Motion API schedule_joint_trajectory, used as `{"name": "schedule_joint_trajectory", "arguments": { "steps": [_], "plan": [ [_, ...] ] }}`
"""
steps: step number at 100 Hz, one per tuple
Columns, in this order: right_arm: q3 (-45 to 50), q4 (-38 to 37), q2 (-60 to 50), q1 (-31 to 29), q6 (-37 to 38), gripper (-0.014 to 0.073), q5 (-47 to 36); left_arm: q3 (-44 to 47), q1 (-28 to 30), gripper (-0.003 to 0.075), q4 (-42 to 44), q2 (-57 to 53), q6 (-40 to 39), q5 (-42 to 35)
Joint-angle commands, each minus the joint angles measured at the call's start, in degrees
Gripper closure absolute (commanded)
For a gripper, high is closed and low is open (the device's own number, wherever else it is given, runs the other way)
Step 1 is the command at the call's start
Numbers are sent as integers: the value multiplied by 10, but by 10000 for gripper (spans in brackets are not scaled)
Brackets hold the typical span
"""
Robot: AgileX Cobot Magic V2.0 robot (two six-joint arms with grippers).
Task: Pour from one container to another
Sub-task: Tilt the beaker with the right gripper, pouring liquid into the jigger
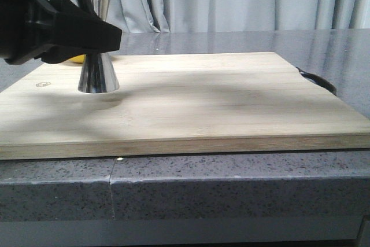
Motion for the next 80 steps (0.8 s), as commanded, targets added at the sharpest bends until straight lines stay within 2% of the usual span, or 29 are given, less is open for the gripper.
{"name": "schedule_joint_trajectory", "arguments": {
  "steps": [1, 80],
  "plan": [
    [-21, -10, -26, -3, -4, 355, -26, -15, -4, 739, -4, -18, -7, -49],
    [-21, -64, -26, -3, -4, 355, -8, -15, -4, 739, -4, -18, -7, -49]
  ]
}}
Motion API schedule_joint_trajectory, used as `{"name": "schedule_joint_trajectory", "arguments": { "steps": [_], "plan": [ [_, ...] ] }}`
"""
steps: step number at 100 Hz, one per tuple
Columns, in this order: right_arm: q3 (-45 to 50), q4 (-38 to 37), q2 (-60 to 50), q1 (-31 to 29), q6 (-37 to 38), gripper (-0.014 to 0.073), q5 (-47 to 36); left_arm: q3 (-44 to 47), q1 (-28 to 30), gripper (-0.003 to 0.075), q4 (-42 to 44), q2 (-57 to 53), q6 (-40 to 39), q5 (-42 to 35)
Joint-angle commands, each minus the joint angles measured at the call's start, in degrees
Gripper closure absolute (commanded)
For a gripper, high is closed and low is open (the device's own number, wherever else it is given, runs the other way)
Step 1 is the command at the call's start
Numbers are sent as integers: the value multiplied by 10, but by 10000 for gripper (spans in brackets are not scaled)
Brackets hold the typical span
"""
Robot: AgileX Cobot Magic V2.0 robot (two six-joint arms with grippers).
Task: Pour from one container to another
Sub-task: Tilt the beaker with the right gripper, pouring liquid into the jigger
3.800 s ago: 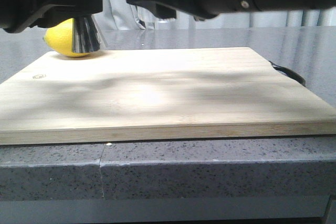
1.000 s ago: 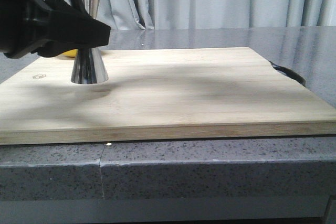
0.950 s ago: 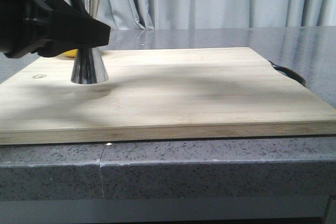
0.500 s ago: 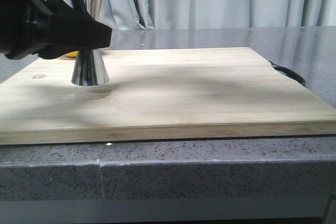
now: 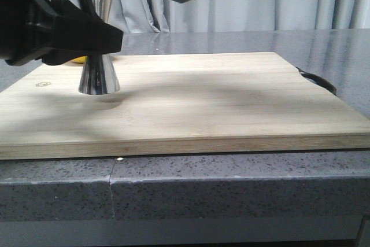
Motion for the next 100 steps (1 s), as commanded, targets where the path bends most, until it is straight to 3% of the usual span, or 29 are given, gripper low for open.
{"name": "schedule_joint_trajectory", "arguments": {
  "steps": [1, 100],
  "plan": [
    [-21, -3, -26, -3, -4, 355, -13, -15, -4, 739, -11, -18, -7, -49],
    [-21, -49, -26, -3, -4, 355, -13, -15, -4, 739, -11, -18, -7, -49]
  ]
}}
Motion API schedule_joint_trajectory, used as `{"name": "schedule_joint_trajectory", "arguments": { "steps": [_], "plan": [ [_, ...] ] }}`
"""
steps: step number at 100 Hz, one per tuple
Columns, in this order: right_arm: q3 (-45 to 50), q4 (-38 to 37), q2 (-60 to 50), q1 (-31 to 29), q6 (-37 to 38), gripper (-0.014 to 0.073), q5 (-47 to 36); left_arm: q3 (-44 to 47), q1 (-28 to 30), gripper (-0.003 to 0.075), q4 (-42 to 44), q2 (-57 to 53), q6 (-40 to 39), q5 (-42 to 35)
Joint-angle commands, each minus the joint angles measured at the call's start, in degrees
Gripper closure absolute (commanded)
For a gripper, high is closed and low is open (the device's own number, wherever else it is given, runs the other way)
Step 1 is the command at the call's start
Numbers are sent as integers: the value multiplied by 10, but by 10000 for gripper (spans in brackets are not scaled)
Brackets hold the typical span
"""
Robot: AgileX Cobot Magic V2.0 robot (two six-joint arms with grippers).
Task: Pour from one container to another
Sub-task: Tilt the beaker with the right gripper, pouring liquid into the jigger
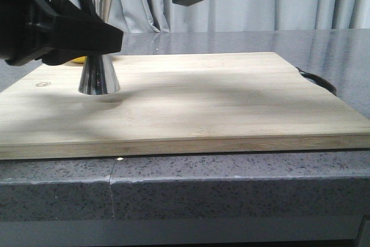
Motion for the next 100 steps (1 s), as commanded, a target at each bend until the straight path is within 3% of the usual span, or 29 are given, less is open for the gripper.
{"name": "schedule_joint_trajectory", "arguments": {
  "steps": [1, 100],
  "plan": [
    [-21, -4, -26, -3, -4, 355, -13, -15, -4, 739, -11, -18, -6, -49],
    [-21, -36, -26, -2, -4, 355, -12, -15, -4, 739, -11, -17, -6, -49]
  ]
}}
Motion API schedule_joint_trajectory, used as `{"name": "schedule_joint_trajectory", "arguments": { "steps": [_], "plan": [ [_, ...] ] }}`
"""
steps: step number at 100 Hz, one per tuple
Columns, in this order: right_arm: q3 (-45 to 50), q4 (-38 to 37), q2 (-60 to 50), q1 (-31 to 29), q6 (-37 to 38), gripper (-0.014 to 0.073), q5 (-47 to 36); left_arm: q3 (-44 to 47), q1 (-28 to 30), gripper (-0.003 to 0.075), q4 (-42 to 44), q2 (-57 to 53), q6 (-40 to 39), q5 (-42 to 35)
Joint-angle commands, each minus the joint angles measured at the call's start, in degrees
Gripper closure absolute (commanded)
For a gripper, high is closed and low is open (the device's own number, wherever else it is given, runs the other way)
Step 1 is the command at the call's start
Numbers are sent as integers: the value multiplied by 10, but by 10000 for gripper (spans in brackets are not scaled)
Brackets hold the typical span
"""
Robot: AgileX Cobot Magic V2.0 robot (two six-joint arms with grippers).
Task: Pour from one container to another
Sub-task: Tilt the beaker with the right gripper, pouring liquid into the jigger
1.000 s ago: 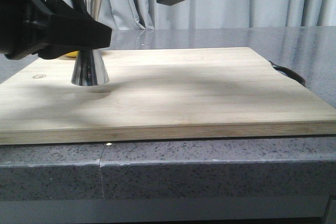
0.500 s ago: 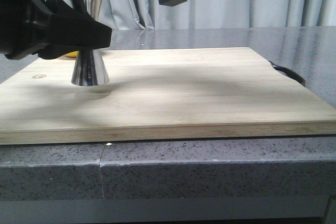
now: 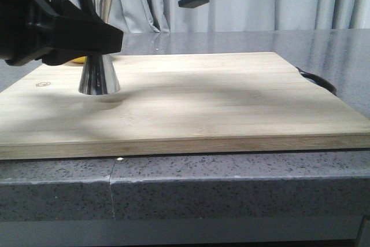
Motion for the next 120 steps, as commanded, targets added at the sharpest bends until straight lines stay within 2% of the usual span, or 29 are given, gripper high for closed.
{"name": "schedule_joint_trajectory", "arguments": {
  "steps": [1, 110, 120],
  "plan": [
    [-21, 3, -26, -2, -3, 355, -12, -15, -4, 739, -12, -17, -5, -49],
    [-21, -17, -26, -2, -2, 355, -1, -15, -4, 739, -12, -17, -5, -49],
    [-21, 9, -26, -2, 3, 355, -1, -15, -4, 739, -12, -17, -5, -49]
  ]
}}
